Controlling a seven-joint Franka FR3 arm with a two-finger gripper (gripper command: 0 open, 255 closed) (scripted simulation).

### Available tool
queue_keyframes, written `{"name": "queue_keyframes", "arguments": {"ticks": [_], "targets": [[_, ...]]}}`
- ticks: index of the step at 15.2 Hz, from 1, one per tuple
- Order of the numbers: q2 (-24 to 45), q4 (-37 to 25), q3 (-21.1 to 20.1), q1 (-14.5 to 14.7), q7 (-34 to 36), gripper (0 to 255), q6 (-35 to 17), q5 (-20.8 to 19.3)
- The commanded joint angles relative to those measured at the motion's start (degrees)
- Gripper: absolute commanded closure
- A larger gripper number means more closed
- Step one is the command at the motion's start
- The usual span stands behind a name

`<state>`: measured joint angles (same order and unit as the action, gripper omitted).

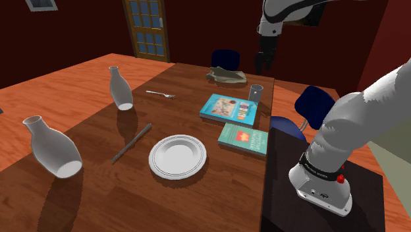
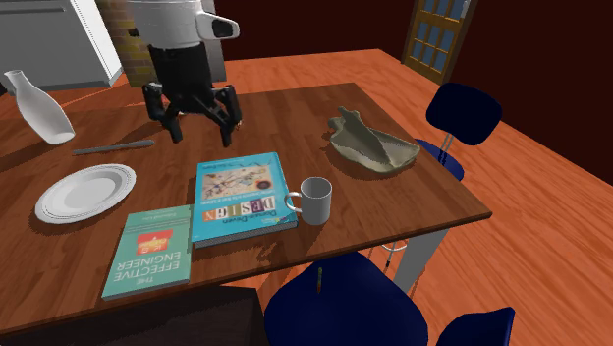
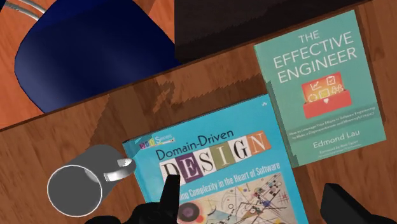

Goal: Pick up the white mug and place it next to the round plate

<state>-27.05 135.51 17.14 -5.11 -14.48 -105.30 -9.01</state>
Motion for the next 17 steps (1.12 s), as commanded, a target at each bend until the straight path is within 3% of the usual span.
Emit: {"name": "queue_keyframes", "arguments": {"ticks": [1, 9, 17], "targets": [[3.57, -0.63, 2.16, -0.39, -2.36, 0, -3.15, -0.26], [18.96, -7.42, 9.66, -1.69, -12.79, 0, -11.81, 2.86], [37.17, -18.87, 13.37, -5.4, -25.13, 0, -16.67, 12.41]]}}
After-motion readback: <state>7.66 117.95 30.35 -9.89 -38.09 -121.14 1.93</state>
